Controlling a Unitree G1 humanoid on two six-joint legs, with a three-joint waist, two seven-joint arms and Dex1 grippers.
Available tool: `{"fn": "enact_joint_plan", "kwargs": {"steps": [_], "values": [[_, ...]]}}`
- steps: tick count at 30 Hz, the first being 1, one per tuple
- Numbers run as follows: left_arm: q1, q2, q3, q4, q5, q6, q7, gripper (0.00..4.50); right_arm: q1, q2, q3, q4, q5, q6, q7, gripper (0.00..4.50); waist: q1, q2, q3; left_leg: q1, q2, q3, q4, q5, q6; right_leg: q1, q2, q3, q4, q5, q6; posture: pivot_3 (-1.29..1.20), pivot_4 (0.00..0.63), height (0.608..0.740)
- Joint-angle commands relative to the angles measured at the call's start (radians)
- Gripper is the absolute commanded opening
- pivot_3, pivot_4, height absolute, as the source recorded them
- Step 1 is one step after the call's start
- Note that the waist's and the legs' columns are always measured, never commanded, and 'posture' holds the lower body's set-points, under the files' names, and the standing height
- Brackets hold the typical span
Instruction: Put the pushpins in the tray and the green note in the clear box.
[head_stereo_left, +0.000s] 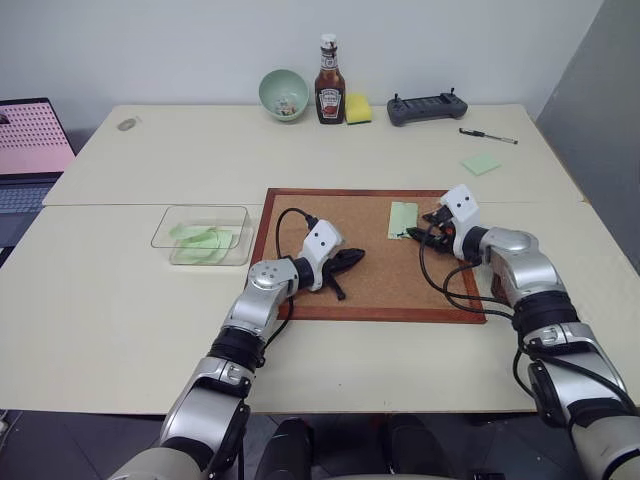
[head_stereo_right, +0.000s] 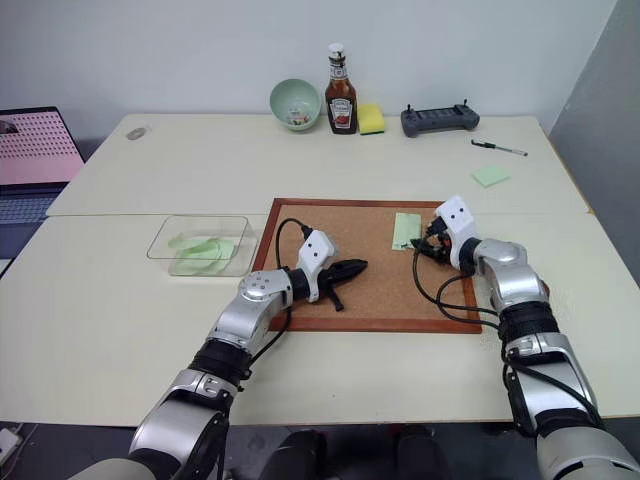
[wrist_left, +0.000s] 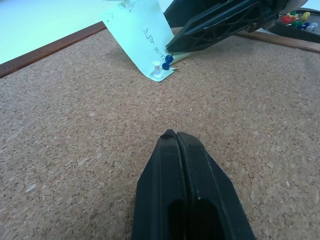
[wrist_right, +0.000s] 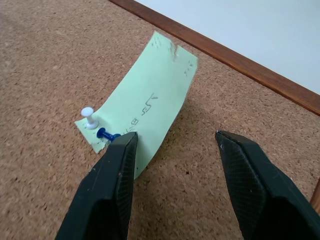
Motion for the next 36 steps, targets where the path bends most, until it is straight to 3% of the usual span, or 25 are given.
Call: {"fn": "enact_joint_plan", "kwargs": {"steps": [1, 23, 36], "values": [[0.020, 0.002, -0.018, 0.025, 0.020, 0.013, 0.007, 0.00, -0.010, -0.013, 0.003, -0.049, -0.001, -0.019, 0.036, 2.62, 0.000, 0.000, 0.000, 0.000, 0.000, 0.000, 0.000, 0.000, 0.000, 0.000, 0.000, 0.000, 0.000, 0.000, 0.000, 0.00, 0.150, 0.740], [0.021, 0.008, -0.018, 0.024, 0.022, 0.014, 0.013, 0.00, 0.005, -0.010, 0.064, -0.064, -0.064, -0.083, 0.085, 2.62, 0.000, 0.000, 0.000, 0.000, 0.000, 0.000, 0.000, 0.000, 0.000, 0.000, 0.000, 0.000, 0.000, 0.000, 0.000, 0.00, 0.150, 0.740], [0.033, 0.010, -0.018, 0.012, 0.021, 0.019, 0.018, 0.00, 0.024, -0.082, 0.041, -0.155, -0.031, -0.006, 0.147, 2.62, 0.000, 0.000, 0.000, 0.000, 0.000, 0.000, 0.000, 0.000, 0.000, 0.000, 0.000, 0.000, 0.000, 0.000, 0.000, 0.00, 0.150, 0.740]]}}
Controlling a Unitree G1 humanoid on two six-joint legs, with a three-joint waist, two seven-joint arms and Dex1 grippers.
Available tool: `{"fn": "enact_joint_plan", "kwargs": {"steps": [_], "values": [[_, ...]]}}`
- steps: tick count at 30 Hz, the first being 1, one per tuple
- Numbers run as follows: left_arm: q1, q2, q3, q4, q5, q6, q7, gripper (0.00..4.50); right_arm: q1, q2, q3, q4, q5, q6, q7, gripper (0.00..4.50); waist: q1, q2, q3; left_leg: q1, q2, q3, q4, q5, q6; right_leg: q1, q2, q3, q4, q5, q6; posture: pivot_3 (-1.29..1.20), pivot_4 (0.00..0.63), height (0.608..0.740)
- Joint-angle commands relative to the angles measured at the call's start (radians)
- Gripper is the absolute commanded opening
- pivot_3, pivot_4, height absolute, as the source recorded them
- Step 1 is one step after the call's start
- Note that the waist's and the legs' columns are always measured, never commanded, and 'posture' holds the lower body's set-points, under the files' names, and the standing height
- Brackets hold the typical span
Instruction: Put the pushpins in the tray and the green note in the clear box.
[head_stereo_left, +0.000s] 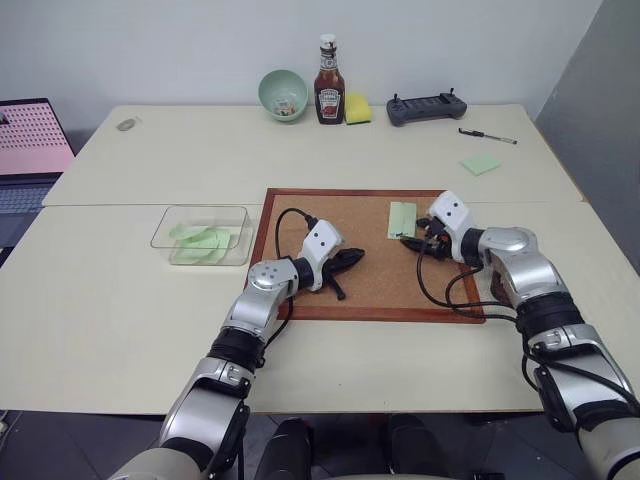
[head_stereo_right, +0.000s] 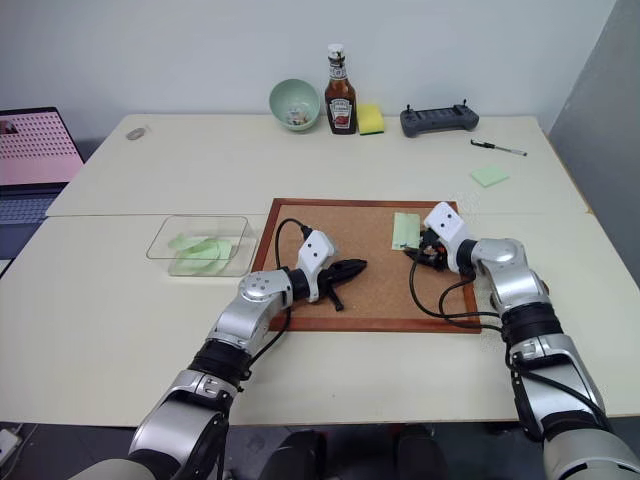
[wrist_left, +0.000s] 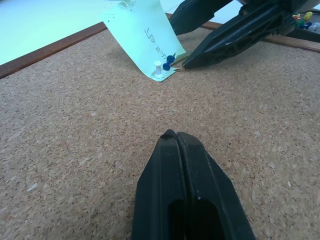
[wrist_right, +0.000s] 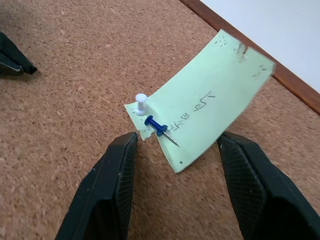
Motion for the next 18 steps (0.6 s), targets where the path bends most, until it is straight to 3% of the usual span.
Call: {"fn": "enact_joint_plan", "kwargs": {"steps": [1, 9, 18], "values": [[0.030, 0.009, -0.017, 0.018, 0.021, 0.019, 0.006, 0.00, -0.002, -0.052, -0.035, -0.096, 0.048, 0.061, 0.075, 2.62, 0.000, 0.000, 0.000, 0.000, 0.000, 0.000, 0.000, 0.000, 0.000, 0.000, 0.000, 0.000, 0.000, 0.000, 0.000, 0.00, 0.150, 0.740], [0.032, 0.007, -0.019, 0.016, 0.022, 0.020, 0.007, 0.00, -0.028, -0.050, -0.017, -0.171, 0.090, 0.144, 0.138, 2.62, 0.000, 0.000, 0.000, 0.000, 0.000, 0.000, 0.000, 0.000, 0.000, 0.000, 0.000, 0.000, 0.000, 0.000, 0.000, 0.00, 0.150, 0.740], [0.029, 0.009, -0.018, 0.019, 0.023, 0.019, 0.007, 0.00, -0.157, 0.001, 0.030, 0.050, 0.011, -0.006, 0.117, 2.62, -0.001, 0.000, 0.000, 0.000, 0.000, 0.000, 0.000, 0.000, 0.000, 0.000, 0.000, 0.000, 0.000, 0.000, 0.000, 0.00, 0.150, 0.740]]}}
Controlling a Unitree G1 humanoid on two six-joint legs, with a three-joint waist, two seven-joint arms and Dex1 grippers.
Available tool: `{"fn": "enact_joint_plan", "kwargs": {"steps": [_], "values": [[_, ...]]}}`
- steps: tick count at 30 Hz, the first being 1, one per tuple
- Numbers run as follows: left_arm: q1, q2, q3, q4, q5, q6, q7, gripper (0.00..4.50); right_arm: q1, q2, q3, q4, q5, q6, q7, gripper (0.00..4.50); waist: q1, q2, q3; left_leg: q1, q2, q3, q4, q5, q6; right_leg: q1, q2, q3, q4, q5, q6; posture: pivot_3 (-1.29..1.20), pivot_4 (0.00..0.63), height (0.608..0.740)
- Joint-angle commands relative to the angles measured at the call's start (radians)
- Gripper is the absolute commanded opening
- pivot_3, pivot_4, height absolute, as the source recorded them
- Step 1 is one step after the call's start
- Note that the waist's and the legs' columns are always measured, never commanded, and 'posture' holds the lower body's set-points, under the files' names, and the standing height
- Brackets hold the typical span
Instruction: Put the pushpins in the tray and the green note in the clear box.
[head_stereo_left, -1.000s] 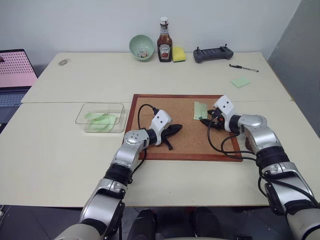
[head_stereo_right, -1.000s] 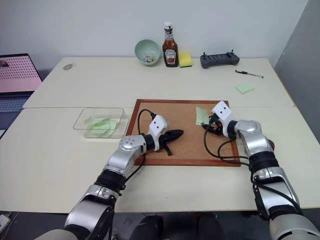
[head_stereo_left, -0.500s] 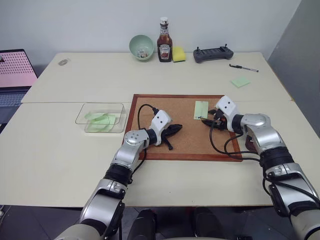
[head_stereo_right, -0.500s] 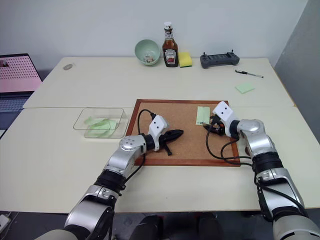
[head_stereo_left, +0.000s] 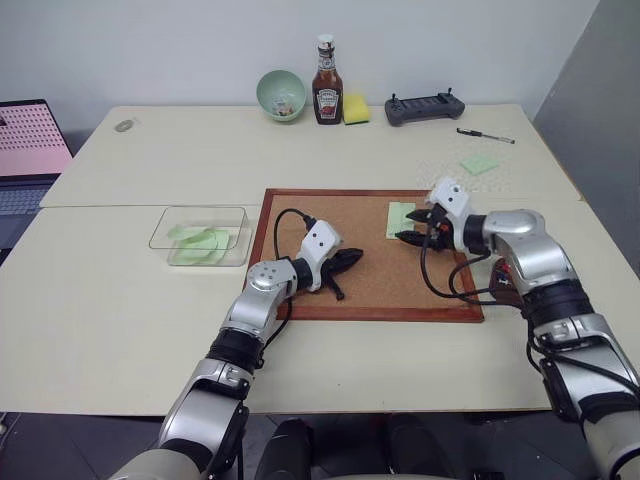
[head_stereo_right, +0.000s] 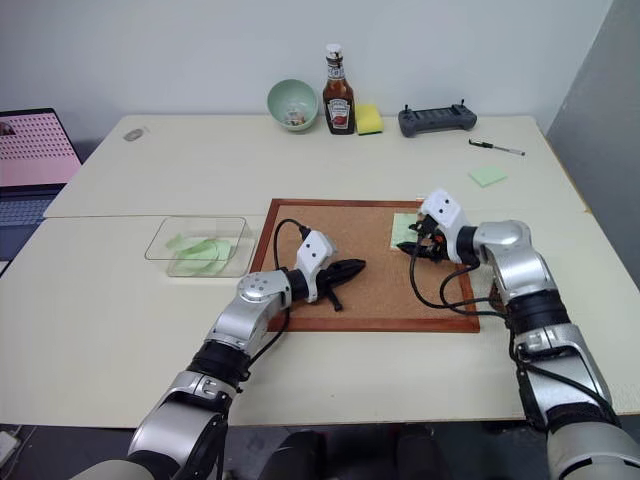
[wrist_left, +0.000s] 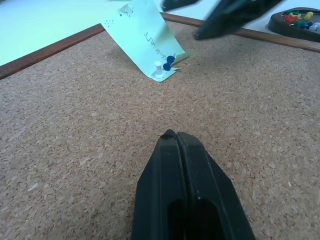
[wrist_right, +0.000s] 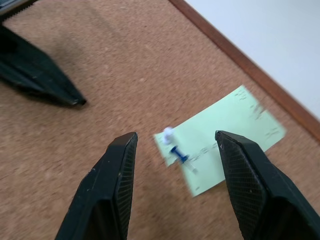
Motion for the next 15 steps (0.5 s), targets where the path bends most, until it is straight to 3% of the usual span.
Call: {"fn": "enact_joint_plan", "kwargs": {"steps": [1, 9, 10, 15], "values": [[0.024, 0.007, -0.019, 0.022, 0.023, 0.020, 0.006, 0.00, -0.062, 0.008, 0.007, 0.086, -0.030, -0.078, 0.002, 2.62, -0.001, 0.000, 0.000, 0.000, 0.000, 0.000, 0.000, 0.000, 0.000, 0.000, 0.000, 0.000, 0.000, 0.000, 0.000, 0.00, 0.150, 0.740], [0.027, 0.009, -0.017, 0.017, 0.023, 0.022, 0.009, 0.00, -0.141, 0.019, 0.007, 0.280, -0.071, -0.172, -0.008, 2.62, -0.003, 0.000, 0.000, 0.000, 0.000, 0.000, 0.000, 0.000, 0.000, 0.000, 0.000, 0.000, 0.000, 0.000, 0.000, 0.00, 0.150, 0.740], [0.028, 0.009, -0.017, 0.016, 0.023, 0.022, 0.010, 0.00, -0.146, 0.020, 0.004, 0.293, -0.073, -0.179, -0.009, 2.26, -0.004, 0.000, 0.000, 0.000, 0.000, 0.000, 0.000, 0.000, 0.000, 0.000, 0.000, 0.000, 0.000, 0.000, 0.000, 0.00, 0.150, 0.740], [0.029, 0.008, -0.018, 0.015, 0.023, 0.022, 0.010, 0.00, -0.149, 0.013, 0.012, 0.319, -0.084, -0.201, 0.016, 1.30, -0.006, 0.000, 0.000, 0.000, 0.000, 0.000, 0.000, 0.000, 0.000, 0.000, 0.000, 0.000, 0.000, 0.000, 0.000, 0.00, 0.150, 0.740]]}}
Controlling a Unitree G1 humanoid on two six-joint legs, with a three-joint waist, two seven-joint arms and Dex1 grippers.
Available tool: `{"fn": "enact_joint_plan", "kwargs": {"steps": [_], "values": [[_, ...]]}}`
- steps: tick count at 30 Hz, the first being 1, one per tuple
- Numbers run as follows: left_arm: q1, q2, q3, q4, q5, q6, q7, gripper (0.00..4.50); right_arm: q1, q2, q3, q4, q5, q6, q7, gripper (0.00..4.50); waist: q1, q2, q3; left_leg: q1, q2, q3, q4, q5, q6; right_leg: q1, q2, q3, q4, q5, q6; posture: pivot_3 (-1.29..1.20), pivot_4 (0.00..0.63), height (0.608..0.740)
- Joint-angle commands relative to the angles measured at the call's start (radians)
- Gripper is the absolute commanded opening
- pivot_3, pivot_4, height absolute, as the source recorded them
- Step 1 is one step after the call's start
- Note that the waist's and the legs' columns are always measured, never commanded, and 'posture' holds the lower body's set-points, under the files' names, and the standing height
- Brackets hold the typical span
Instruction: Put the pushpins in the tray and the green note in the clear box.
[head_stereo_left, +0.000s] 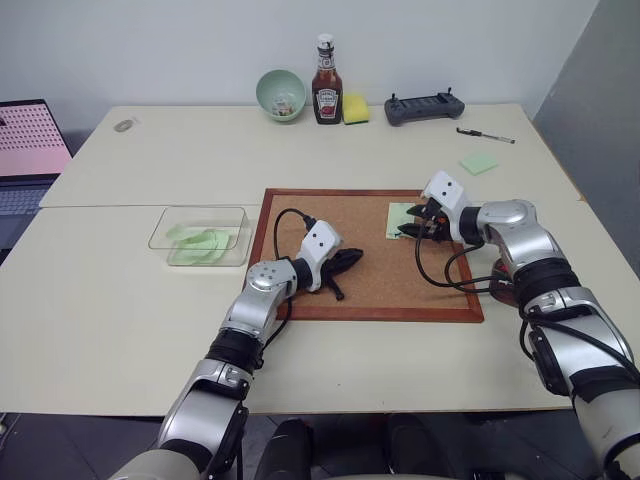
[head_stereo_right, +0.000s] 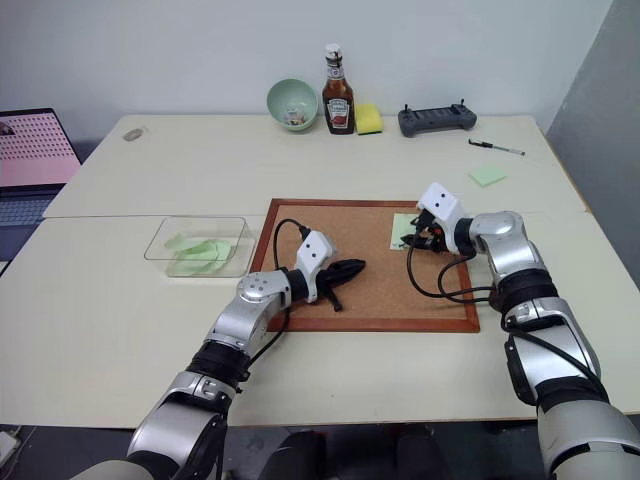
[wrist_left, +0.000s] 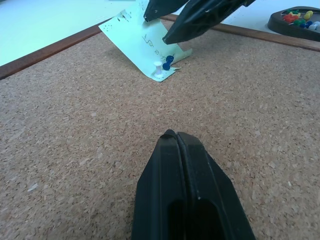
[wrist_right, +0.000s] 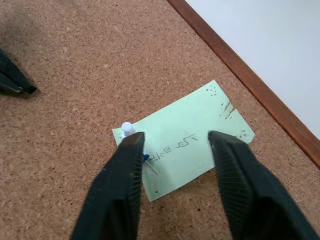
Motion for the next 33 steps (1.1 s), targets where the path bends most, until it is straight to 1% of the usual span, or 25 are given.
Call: {"fn": "enact_joint_plan", "kwargs": {"steps": [1, 15, 33], "values": [[0.026, 0.005, -0.018, 0.022, 0.023, 0.021, 0.009, 0.00, -0.025, -0.011, -0.003, 0.002, -0.017, -0.038, 0.015, 1.30, 0.000, 0.000, 0.000, 0.000, 0.000, 0.000, 0.000, 0.000, 0.000, 0.000, 0.000, 0.000, 0.000, 0.000, 0.000, 0.00, 0.150, 0.740], [0.023, 0.004, -0.017, 0.028, 0.024, 0.019, 0.010, 0.00, 0.005, -0.011, 0.009, -0.020, -0.039, -0.061, 0.058, 1.30, -0.001, 0.000, 0.000, 0.000, 0.000, 0.000, 0.000, 0.000, 0.000, 0.000, 0.000, 0.000, 0.000, 0.000, 0.000, 0.00, 0.150, 0.740], [0.024, 0.004, -0.017, 0.028, 0.024, 0.018, 0.013, 0.00, 0.016, -0.004, 0.034, -0.010, -0.070, -0.067, 0.068, 1.30, -0.002, 0.000, 0.000, 0.000, 0.000, 0.000, 0.000, 0.000, 0.000, 0.000, 0.000, 0.000, 0.000, 0.000, 0.000, 0.00, 0.150, 0.740]]}}
